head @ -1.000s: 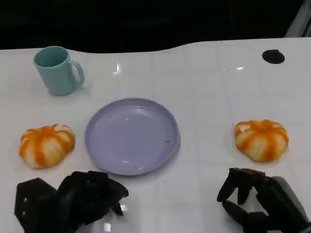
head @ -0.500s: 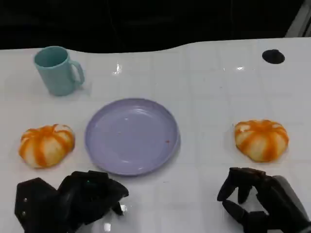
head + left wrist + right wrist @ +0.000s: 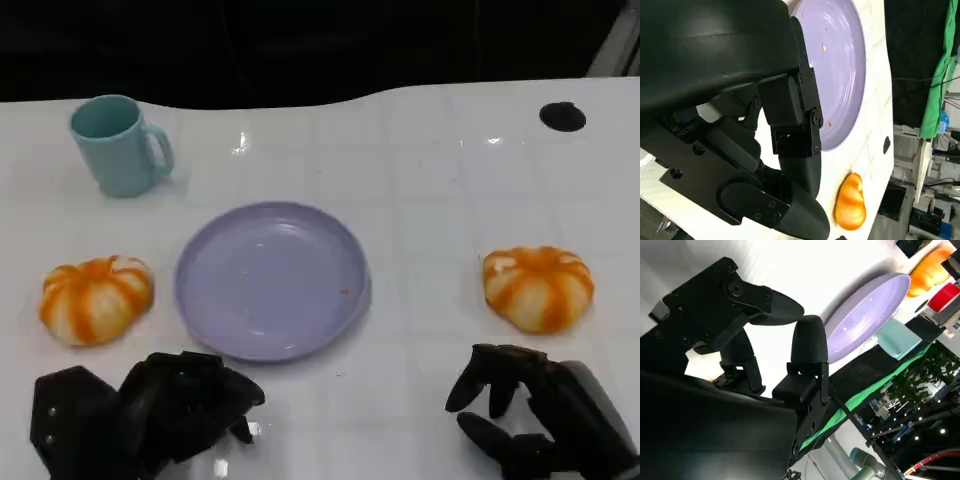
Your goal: Grasp the bread from the table and place it into the plate.
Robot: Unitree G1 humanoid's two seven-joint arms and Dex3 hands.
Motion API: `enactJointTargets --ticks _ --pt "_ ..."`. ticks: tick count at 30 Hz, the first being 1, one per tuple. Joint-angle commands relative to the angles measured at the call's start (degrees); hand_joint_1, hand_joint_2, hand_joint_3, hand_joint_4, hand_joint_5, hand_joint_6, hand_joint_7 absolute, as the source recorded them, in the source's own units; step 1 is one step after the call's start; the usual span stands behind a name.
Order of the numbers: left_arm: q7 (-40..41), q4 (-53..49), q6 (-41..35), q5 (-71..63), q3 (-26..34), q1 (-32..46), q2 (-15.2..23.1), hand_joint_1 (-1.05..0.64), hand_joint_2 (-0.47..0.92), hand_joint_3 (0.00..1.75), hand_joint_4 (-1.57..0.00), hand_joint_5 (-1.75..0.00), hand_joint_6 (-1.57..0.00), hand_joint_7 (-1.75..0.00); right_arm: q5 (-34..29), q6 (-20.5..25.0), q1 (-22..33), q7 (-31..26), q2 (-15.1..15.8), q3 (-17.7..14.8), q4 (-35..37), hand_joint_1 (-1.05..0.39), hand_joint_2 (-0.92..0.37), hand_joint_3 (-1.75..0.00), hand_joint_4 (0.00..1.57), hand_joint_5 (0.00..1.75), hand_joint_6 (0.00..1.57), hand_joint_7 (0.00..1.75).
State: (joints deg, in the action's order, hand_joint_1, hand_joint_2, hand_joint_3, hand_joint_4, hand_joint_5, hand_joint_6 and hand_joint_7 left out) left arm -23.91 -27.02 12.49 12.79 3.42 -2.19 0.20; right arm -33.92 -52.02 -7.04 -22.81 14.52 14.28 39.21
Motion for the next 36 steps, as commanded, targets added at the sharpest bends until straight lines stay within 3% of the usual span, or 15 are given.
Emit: enactJointTargets --ticks 1,5,8,10,15,27,36 --pt "0.03 -1.11 -0.05 0.15 0.71 -0.13 0.8 -1.05 0.68 0.19 -0.91 -1.5 -1.52 -0.38 0.51 1.1 -0.24 -0.67 1.26 -1.12 -1.66 -0.35 -0.52 -0.93 0.67 1.49 0.73 0.98" --pt "0.08 -1.32 0.1 0.07 0.74 -0.14 0.82 -1.05 0.68 0.19 -0.91 -1.5 -1.53 -0.38 0.19 3.05 0.36 -0.41 1.7 -1.45 -4.14 -0.36 -0.64 -0.7 0.63 1.2 0.73 0.63" --pt "0.15 -1.46 0.12 -0.05 0.73 -0.14 0.89 -1.05 0.68 0.19 -0.91 -1.5 -1.53 -0.38 -0.73 4.03 0.77 -1.24 2.08 -1.63 -6.24 -0.41 -0.85 -0.32 0.61 0.8 0.76 0.29" --pt "0.14 -1.48 0.1 -0.03 0.73 -0.14 0.86 -1.05 0.67 0.19 -0.91 -1.5 -1.53 -0.38 -0.8 4.07 0.99 -1.3 2.33 -1.77 -7.37 -0.42 -0.91 -0.2 0.57 0.67 0.74 0.19" --pt "-0.03 -1.54 0.05 0.18 0.82 -0.23 0.84 -1.05 0.67 0.18 -0.91 -1.5 -1.53 -0.38 -0.88 5.72 1.9 0.08 3.29 -2.58 -11.69 -0.45 -0.92 -0.14 0.42 0.52 0.62 0.09" --pt "-0.06 -1.99 0.29 -0.19 0.95 -0.46 0.83 -1.05 0.68 0.18 -0.91 -1.5 -1.53 -0.38 -6.67 18.11 4.16 3.46 7.54 -3.81 -25.45 -0.58 -0.92 -0.07 0.04 0.27 0.24 0.0" --pt "0.04 -1.77 -0.03 -0.14 0.91 -0.47 0.73 -1.05 0.67 0.18 -0.91 -1.49 -1.53 -0.38 -12.56 30.02 4.38 6.04 9.43 -4.55 -33.24 -0.6 -0.92 -0.01 0.0 0.09 0.13 0.0"
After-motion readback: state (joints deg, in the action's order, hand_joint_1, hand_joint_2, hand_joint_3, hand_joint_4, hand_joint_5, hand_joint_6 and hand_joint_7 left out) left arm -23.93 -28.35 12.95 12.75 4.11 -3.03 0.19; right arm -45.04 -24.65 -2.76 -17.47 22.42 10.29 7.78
